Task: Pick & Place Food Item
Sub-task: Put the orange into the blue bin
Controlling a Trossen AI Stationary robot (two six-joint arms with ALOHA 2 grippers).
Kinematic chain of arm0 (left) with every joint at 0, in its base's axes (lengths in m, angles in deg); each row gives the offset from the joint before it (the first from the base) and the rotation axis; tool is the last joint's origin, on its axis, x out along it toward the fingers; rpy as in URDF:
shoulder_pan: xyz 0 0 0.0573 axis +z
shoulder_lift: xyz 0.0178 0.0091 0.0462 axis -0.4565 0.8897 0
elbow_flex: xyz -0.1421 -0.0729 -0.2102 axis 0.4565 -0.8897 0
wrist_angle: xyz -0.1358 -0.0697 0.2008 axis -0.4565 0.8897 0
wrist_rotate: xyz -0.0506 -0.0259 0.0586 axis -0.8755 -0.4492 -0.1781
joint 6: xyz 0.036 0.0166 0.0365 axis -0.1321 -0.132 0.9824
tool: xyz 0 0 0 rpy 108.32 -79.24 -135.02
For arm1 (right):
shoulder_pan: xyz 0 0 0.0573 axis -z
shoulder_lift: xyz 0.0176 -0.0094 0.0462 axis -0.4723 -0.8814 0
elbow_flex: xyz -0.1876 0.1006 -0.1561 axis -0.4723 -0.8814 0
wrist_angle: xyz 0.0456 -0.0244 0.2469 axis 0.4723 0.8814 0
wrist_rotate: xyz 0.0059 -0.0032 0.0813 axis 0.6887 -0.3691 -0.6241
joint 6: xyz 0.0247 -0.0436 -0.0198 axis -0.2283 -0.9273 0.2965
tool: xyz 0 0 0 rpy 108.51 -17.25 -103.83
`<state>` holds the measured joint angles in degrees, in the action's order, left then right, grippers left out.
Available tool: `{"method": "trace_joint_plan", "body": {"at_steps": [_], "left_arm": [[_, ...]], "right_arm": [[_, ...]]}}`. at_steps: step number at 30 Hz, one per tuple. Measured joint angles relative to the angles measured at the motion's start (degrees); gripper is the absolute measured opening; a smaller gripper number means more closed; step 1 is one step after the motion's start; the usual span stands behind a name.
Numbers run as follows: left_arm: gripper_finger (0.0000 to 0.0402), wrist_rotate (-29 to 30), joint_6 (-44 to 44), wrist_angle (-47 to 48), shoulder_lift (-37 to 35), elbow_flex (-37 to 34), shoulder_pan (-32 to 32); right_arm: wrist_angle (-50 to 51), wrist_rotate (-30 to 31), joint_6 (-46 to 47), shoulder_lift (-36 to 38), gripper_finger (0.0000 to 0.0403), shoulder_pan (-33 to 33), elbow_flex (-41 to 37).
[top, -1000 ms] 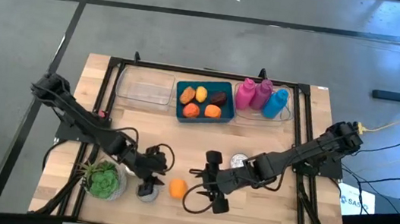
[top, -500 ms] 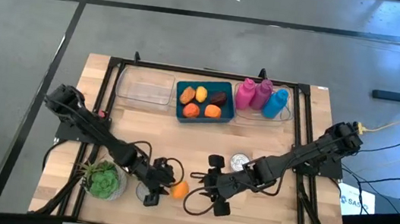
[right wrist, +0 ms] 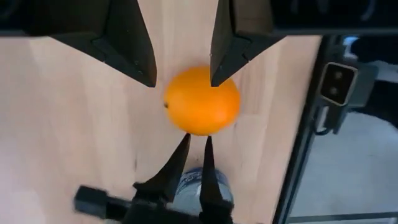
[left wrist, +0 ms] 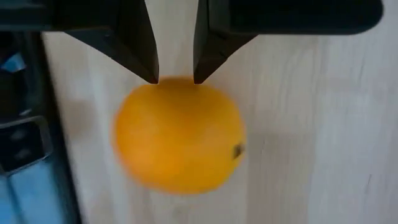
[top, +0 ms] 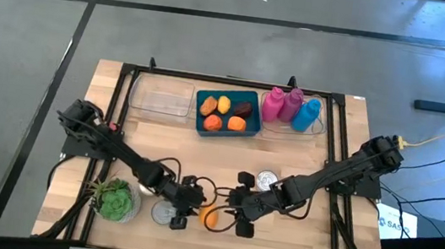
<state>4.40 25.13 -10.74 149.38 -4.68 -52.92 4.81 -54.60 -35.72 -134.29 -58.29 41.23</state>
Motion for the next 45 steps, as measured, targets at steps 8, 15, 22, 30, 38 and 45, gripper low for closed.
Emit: {"method": "trace_joint_plan", "body": {"at_steps": [8,15,22,30,38,45], "left_arm": [[0.0090,-1.5,1.4,-1.2,0.0,0.2,0.1],[0.0091,-2.4,1.8,-1.4,0.0,0.2,0.1],[0.0088,-2.1,2.3,-1.4,0.0,0.2,0.5],[0.0088,-0.6,1.9,-0.9,0.0,0.2,2.1],[0.0088,-0.4,2.0,-0.9,0.0,0.2,2.9],[0.0088,4.3,0.9,2.9,-0.1,0.1,4.1]], "right_arm": [[-5.2,-3.9,-2.8,0.0,0.0188,0.0,-1.8],[-4.9,-4.8,-4.6,0.0,0.0262,0.8,-4.4],[-3.2,-0.4,-10.7,0.0,0.0315,2.7,-4.7],[2.0,1.0,-9.7,0.0,0.0318,4.9,-4.7],[7.8,1.0,-14.8,0.0,0.0318,7.3,-4.7],[7.6,1.0,-19.6,0.0,0.0318,9.4,-4.7]]}}
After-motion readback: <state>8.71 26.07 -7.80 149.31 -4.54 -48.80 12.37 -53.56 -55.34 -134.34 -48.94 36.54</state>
